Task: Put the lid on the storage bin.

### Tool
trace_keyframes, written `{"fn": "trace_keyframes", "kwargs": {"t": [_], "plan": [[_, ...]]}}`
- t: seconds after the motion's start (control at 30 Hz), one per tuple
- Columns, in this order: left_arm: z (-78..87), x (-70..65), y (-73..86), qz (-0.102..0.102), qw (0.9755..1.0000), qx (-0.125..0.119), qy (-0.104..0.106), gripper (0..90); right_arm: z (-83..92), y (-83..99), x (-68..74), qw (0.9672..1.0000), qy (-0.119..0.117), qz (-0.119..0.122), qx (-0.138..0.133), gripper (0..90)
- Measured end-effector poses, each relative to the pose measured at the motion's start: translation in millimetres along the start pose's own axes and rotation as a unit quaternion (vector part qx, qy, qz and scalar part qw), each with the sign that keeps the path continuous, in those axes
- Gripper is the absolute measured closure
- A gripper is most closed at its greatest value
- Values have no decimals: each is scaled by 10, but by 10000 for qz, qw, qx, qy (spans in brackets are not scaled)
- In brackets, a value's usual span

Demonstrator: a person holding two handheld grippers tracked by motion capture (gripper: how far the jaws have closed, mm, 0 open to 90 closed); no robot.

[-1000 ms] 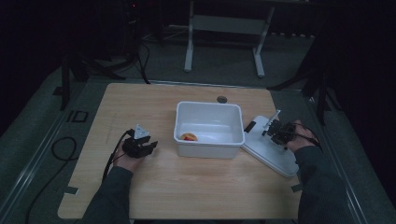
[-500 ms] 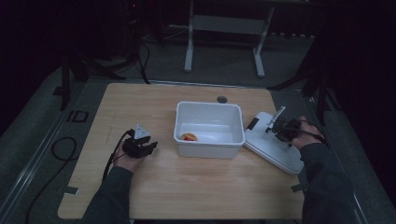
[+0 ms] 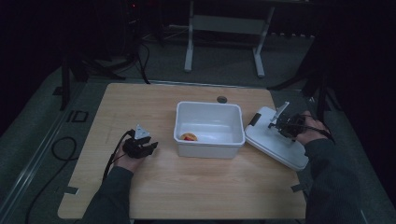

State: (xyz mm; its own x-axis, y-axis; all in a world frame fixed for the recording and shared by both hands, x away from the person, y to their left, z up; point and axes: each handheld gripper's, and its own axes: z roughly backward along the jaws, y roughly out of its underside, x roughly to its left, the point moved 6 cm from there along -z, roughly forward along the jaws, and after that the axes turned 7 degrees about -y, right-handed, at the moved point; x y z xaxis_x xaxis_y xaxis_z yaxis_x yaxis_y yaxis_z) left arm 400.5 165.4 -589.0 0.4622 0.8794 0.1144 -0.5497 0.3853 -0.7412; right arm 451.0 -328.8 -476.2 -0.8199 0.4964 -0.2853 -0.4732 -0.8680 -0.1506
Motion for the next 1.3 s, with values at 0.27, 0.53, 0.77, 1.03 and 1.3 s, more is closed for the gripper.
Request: {"fn": "trace_keyframes", "kwargs": {"t": [0.27, 0.53, 0.77, 1.03, 1.3], "plan": [[-1, 2, 3, 8, 10000, 5, -3, 583, 66, 0, -21, 10000, 0, 41, -28, 842], [3, -1, 1, -9, 10000, 3, 1, 582, 183, 33, -63, 9999, 69, 71, -100, 842], [4, -12, 1, -18, 10000, 10, 16, 581, 252, 74, -83, 9998, 51, 74, -156, 842], [-4, -27, 5, -55, 10000, 36, 38, 576, 323, 90, -88, 9996, 39, 126, -256, 842], [-4, -23, 4, -31, 10000, 25, 29, 573, 427, 80, -110, 9993, 116, 213, -278, 842]]}}
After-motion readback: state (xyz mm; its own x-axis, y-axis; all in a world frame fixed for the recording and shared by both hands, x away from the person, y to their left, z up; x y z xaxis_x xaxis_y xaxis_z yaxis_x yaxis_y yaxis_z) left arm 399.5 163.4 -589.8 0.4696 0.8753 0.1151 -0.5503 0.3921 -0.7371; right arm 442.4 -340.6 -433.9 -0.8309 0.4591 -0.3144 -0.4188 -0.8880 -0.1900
